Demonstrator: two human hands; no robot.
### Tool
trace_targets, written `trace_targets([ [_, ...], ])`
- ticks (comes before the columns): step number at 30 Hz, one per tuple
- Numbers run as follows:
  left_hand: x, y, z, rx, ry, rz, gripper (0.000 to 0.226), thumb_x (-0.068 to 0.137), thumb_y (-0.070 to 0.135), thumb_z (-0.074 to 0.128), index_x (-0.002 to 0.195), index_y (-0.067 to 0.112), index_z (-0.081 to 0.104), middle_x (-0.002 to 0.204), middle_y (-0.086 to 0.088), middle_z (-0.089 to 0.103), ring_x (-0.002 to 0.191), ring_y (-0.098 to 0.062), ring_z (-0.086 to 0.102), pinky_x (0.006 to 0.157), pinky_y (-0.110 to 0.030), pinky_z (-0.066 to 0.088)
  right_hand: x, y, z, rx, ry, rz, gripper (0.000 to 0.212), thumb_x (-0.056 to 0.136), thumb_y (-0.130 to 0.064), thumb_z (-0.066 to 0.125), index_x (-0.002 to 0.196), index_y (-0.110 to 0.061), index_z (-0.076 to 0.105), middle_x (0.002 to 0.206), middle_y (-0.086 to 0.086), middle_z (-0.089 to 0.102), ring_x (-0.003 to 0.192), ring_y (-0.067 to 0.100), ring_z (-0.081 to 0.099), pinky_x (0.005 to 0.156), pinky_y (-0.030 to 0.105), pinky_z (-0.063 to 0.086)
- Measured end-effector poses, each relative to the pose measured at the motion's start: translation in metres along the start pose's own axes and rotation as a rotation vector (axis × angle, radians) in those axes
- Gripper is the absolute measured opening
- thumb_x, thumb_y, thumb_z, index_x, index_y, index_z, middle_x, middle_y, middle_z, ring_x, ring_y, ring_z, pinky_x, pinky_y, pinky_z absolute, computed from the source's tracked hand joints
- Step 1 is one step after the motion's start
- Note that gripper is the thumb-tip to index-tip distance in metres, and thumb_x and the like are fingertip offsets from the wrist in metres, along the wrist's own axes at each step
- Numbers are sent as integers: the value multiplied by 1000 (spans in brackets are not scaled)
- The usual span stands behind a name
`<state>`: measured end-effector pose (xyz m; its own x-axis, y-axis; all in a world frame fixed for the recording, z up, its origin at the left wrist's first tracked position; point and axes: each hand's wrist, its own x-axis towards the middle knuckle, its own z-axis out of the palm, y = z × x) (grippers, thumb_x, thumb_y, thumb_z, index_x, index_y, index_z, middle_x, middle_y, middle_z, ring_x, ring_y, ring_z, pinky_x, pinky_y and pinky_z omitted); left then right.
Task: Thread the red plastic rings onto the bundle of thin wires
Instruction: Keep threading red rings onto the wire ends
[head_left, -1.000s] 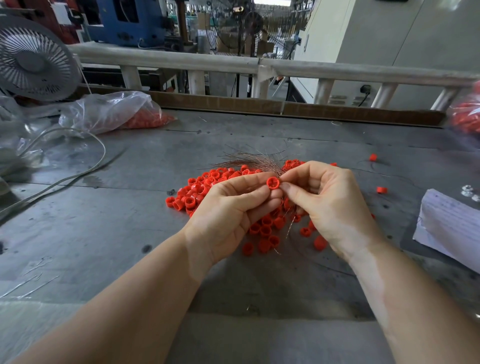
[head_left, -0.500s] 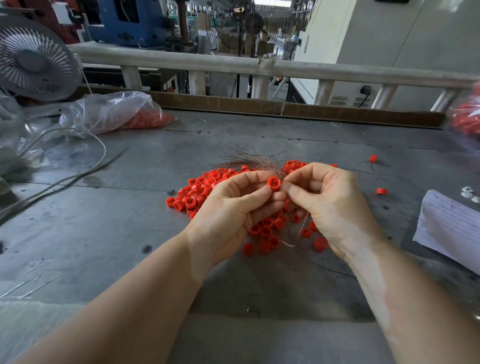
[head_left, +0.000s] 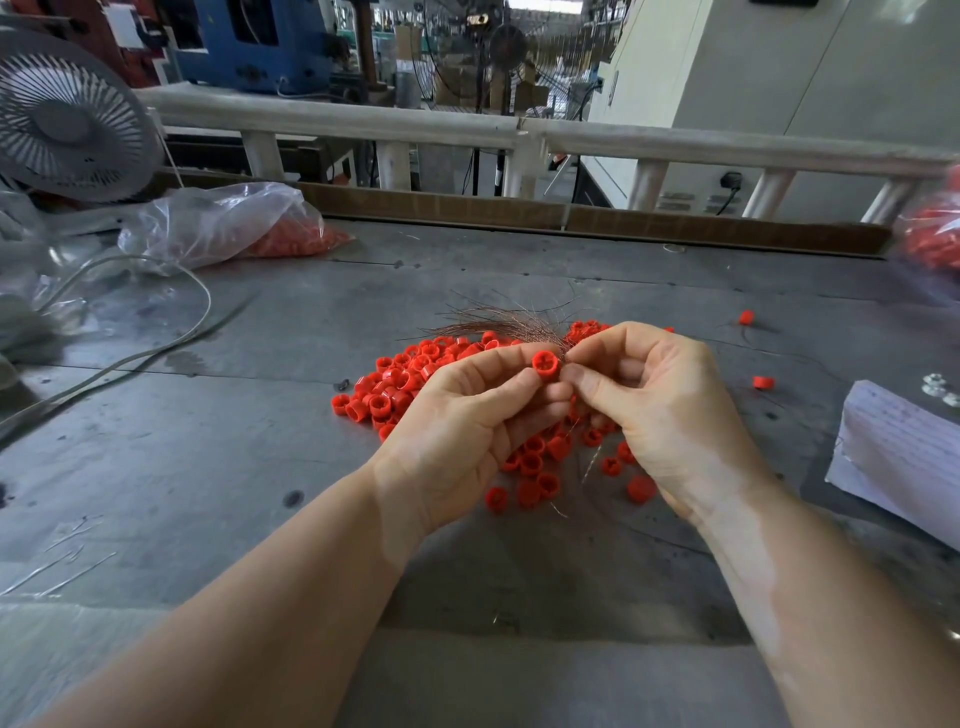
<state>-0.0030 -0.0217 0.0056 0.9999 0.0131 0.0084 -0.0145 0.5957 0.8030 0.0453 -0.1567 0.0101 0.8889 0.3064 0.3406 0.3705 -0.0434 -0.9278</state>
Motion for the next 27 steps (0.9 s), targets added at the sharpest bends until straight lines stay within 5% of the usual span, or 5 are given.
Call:
trace_targets([
  [13, 2, -1, -1, -67, 3, -6, 22, 76, 4, 53, 94, -1, 63, 77, -9, 69, 71, -11, 67, 72, -21, 57, 0, 1, 0, -16, 8, 24, 16, 81, -4, 69, 78, -19, 63, 61, -8, 68, 53, 0, 57, 48, 13, 44],
  [18, 2, -2, -2, -87, 25, -16, 18, 90, -2, 45, 95, -2, 63, 78, -10, 70, 72, -11, 68, 73, -21, 57, 0, 2, 1, -40, -5, 28, 19, 82, -2, 67, 77, -20, 62, 61, -7, 68, 55, 4, 56, 47, 15, 44],
  [27, 1, -1, 0, -115, 28, -23, 17, 83, 1, 51, 94, -3, 63, 83, -12, 71, 74, -12, 69, 69, -20, 57, 0, 3, 1, -61, -42, 26, 18, 83, -2, 67, 79, -20, 63, 66, -7, 71, 59, -1, 61, 53, 12, 45],
])
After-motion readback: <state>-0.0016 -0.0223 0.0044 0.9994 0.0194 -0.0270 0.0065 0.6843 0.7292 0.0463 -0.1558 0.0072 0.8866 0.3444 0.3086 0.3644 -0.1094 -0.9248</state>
